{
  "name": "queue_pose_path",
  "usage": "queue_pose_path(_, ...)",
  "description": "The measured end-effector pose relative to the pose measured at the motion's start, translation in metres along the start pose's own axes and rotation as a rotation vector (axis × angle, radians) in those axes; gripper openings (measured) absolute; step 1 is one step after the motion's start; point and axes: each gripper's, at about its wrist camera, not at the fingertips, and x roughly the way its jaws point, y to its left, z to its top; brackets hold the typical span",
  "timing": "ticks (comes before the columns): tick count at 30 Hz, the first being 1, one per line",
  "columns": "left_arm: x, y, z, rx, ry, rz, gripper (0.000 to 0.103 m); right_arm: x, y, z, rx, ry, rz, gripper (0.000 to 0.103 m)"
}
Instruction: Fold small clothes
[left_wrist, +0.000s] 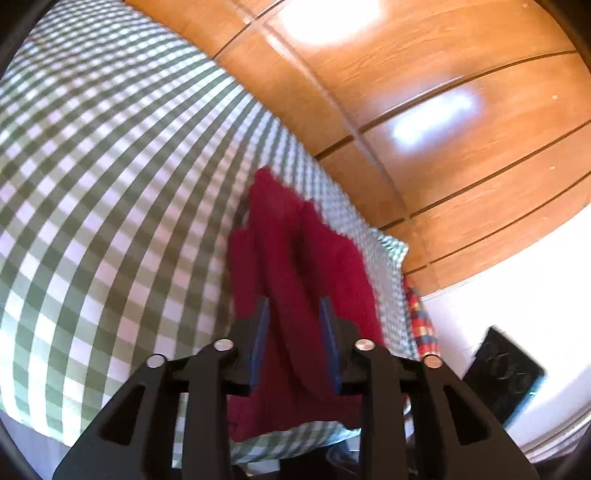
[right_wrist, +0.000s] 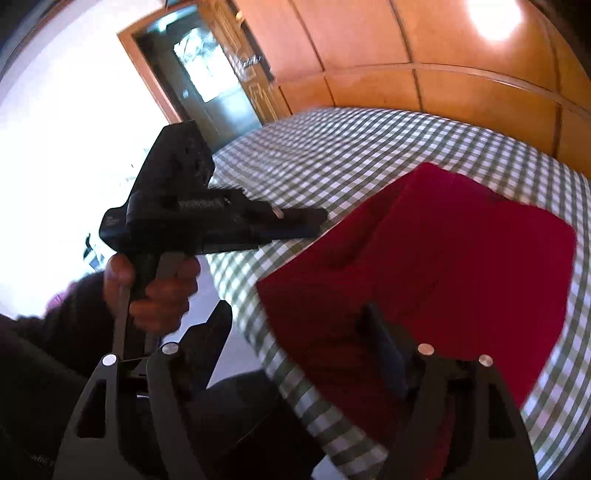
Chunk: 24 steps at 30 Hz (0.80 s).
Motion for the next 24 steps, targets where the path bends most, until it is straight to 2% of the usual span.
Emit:
queue_pose_path(2,-0.005,-0.008,0.004,-0.007,0.012,-0.047,0.052,-0.023,-0.011,-0.011,0.037,-0.032,-0.035,0.072)
queue_pose_path(6,0.001,-0.031,0.005,0.021,0.083,-0.126,0.056,-0.057,-0.030,-0.043,0.101,-0.056,-0.163,0.072)
queue_pose_path(7,0.004,-0.040,0.001,0.051,0.113,-0.133,0.060,-0.060,-0.036,-0.055,0.110,-0.044,-0.230,0.073)
queue_pose_path(8,0.007,-0.047,-0.002,0.074,0.139,-0.134,0.064,-0.065,-0.037,-0.059,0.115,-0.033,-0.258,0.072)
queue_pose_path(10,0.017,-0.059,-0.011,0.124,0.204,-0.114,0.066,-0.058,-0.044,-0.072,0.129,0.004,-0.328,0.068)
queue_pose_path(12,0.026,-0.066,-0.018,0.182,0.238,-0.032,0.066,-0.044,-0.049,-0.080,0.130,0.034,-0.377,0.062)
queue_pose_path(15,0.039,-0.067,-0.025,0.219,0.271,0.049,0.066,-0.030,-0.047,-0.084,0.146,0.026,-0.381,0.051)
queue_pose_path(16,0.041,-0.066,-0.027,0.228,0.272,0.060,0.064,-0.026,-0.048,-0.080,0.146,0.018,-0.391,0.042)
queue_pose_path(17,0.043,-0.066,-0.028,0.238,0.269,0.080,0.044,-0.020,-0.049,-0.075,0.146,0.013,-0.410,0.032)
queue_pose_path(18,0.044,-0.065,-0.028,0.239,0.272,0.092,0.032,-0.016,-0.051,-0.071,0.147,0.011,-0.431,0.027)
queue_pose_path(19,0.041,-0.062,-0.028,0.227,0.263,0.085,0.021,-0.019,-0.052,-0.071,0.145,0.008,-0.437,0.018)
queue_pose_path(20,0.042,-0.057,-0.024,0.212,0.246,0.066,0.015,-0.024,-0.052,-0.071,0.146,-0.007,-0.429,0.015)
queue_pose_path(24,0.017,-0.039,-0.028,0.149,0.195,-0.068,0.012,-0.054,-0.053,-0.090,0.145,-0.031,-0.414,0.011)
